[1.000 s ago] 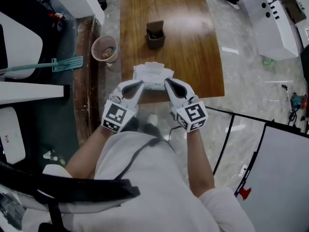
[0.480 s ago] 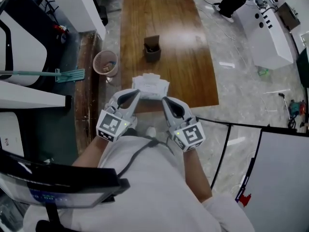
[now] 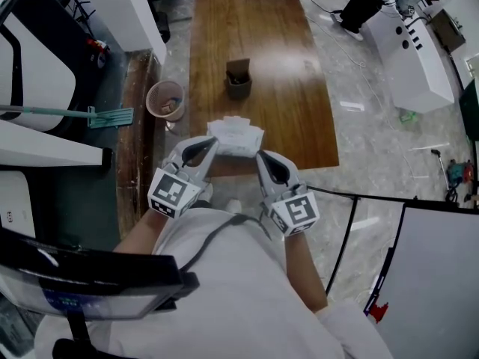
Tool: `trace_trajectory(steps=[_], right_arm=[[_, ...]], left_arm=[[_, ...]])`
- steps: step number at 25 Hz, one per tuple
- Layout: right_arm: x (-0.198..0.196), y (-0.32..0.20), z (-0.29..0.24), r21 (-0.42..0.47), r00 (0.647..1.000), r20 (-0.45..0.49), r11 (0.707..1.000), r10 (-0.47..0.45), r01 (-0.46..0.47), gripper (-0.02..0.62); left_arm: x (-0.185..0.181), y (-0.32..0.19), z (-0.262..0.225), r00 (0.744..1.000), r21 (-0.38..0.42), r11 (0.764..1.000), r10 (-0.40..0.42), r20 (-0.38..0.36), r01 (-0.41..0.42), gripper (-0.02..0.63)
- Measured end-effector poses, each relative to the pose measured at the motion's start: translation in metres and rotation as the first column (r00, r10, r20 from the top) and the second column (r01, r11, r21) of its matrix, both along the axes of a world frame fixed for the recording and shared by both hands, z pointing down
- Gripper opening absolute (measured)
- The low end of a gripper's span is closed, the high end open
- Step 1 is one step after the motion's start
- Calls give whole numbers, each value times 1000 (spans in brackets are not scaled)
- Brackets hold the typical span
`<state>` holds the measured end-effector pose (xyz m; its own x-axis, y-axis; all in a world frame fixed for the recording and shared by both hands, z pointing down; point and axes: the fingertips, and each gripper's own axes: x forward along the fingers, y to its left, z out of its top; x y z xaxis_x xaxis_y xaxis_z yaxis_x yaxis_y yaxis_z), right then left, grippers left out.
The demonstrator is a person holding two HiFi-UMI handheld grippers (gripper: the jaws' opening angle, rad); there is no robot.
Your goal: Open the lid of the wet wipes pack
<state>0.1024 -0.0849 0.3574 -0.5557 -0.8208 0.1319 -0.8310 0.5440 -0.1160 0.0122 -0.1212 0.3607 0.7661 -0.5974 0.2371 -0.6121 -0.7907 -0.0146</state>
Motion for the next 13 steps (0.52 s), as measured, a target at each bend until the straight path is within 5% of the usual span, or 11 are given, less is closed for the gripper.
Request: trace_trajectory(steps=[13], right_arm=[[-5,-2,7,-32,1000,-29,999,10,-11,8]], left_arm=[[-4,-4,8,1000,-10,1000,12,18,-12,5]])
